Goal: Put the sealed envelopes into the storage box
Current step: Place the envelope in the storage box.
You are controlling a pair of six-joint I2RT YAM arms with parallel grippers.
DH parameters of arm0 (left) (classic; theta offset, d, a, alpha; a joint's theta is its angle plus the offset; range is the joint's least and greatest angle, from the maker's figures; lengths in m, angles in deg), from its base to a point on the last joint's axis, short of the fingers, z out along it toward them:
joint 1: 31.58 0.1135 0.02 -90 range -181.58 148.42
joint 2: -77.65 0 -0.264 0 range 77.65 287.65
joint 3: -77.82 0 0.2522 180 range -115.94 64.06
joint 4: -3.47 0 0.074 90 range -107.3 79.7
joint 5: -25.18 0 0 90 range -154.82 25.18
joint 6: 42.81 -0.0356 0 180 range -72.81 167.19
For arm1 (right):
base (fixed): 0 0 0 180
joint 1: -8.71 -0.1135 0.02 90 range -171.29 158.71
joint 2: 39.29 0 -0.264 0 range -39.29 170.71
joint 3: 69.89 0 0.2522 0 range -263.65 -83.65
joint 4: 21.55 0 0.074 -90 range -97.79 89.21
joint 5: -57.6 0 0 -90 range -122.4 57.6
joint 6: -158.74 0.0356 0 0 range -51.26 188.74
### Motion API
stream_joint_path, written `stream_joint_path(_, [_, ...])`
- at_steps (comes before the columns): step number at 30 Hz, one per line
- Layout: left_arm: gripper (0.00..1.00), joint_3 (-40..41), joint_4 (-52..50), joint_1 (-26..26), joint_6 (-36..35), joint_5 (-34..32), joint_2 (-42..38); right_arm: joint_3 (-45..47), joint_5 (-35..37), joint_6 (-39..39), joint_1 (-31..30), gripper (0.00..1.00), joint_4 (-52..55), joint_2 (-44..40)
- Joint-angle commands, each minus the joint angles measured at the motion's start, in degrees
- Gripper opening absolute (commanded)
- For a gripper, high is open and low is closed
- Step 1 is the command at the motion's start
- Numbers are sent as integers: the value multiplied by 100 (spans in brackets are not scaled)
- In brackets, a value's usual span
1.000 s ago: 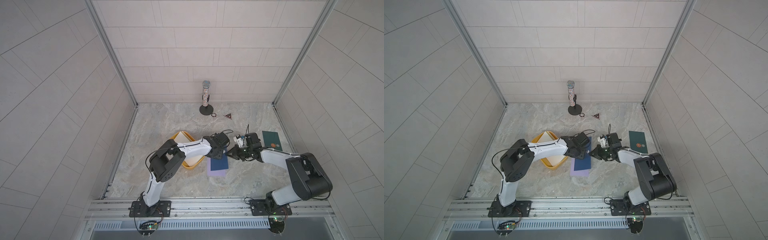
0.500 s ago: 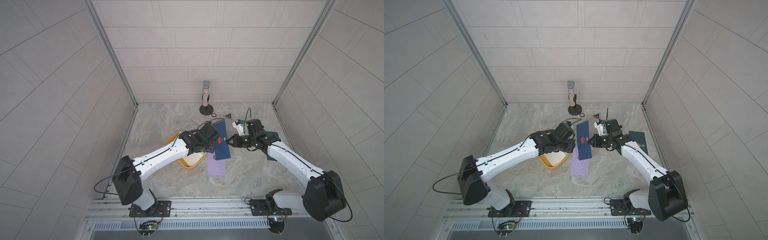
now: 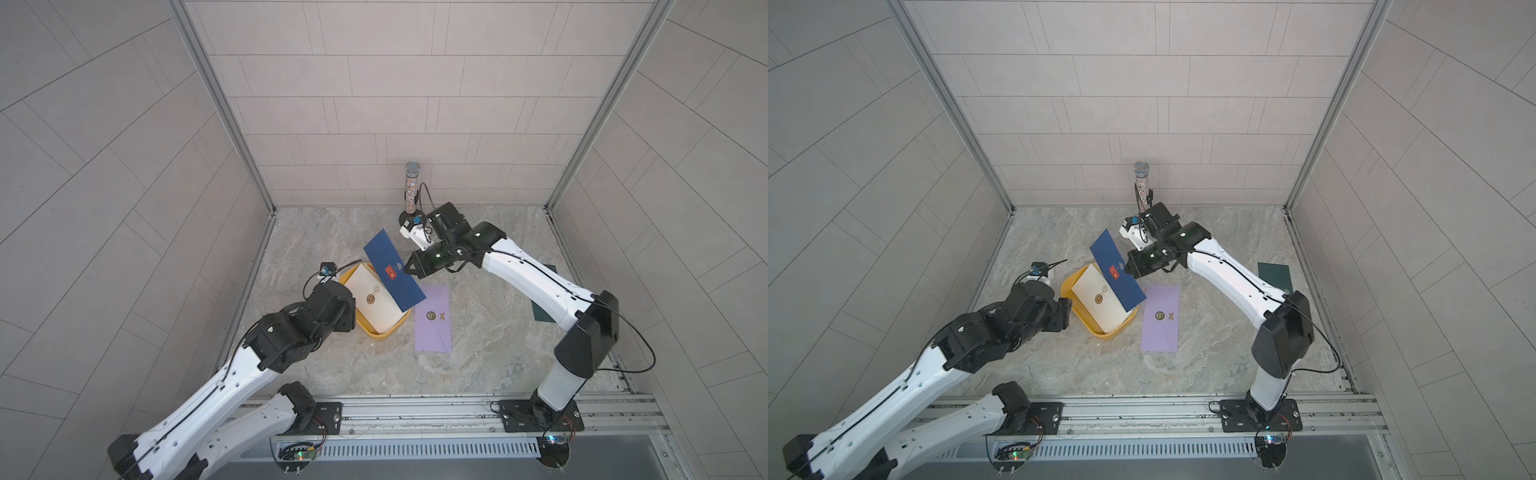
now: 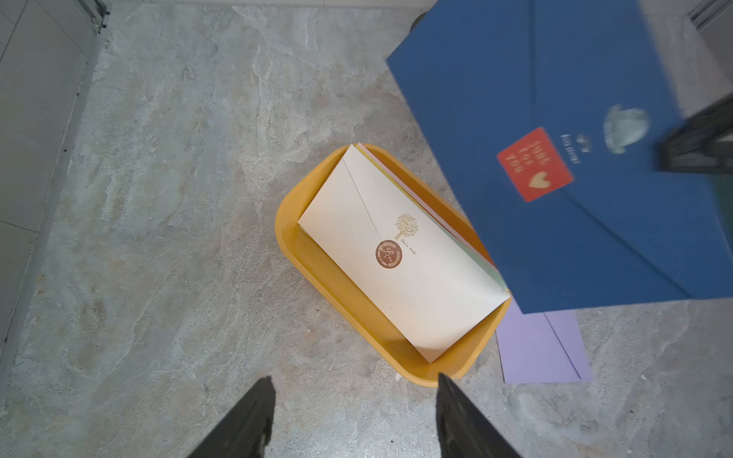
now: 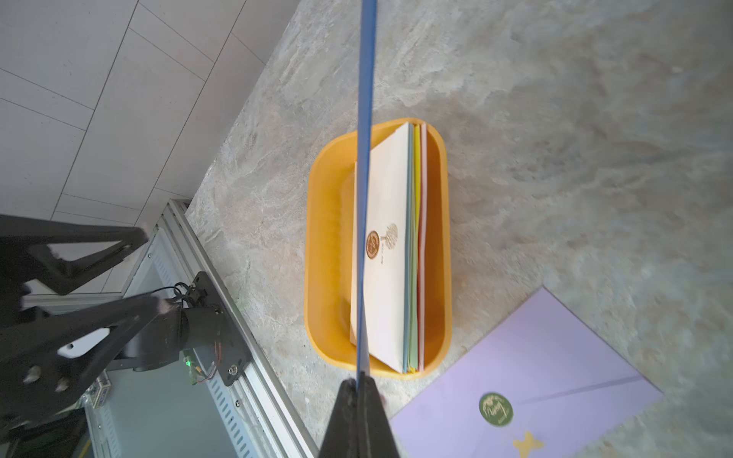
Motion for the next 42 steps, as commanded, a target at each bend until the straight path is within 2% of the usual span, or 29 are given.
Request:
stream_joint_path(1, [71, 186, -121, -2, 38, -231, -281, -803, 138, -381, -158, 0, 1151, 697])
stream_joint_path(8, [72, 156, -152, -2, 33, -243, -309, -1532, 201, -424, -273, 0, 1553, 1672])
stream_joint_path(17, [72, 161, -146, -2, 27, -238, -313, -1745, 287, -338, -326, 1, 1557, 2142])
stream_joint_path(20, [72, 170, -151, 0, 29, -243, -327, -1823, 253, -332, -368, 21, 1604, 2114])
stream_joint_path(21, [72, 170, -145, -2, 33, -241, -333, -1835, 217, -339, -383, 24, 1619, 2064])
stream_joint_path(24, [72, 178, -149, -2, 29, -239, -333, -1739, 165, -332, -385, 29, 1590, 1808])
stream_joint_path(27, [72, 179, -141, -2, 38, -226, -323, -1483, 208, -290, -356, 30, 1459, 1442])
stream_joint_path(33, [73, 226, -53, 2, 47, -52, -217, -91, 440, 93, -14, 30, 628, 270])
stream_joint_path(37, [72, 295, 315, -4, -99, 718, 214, 1910, 475, 845, 598, 32, -634, -1062])
stream_joint_path(42, [63, 125, 783, -187, 40, 1592, 1123, 4364, 396, 1510, 1579, 41, -1855, -2653])
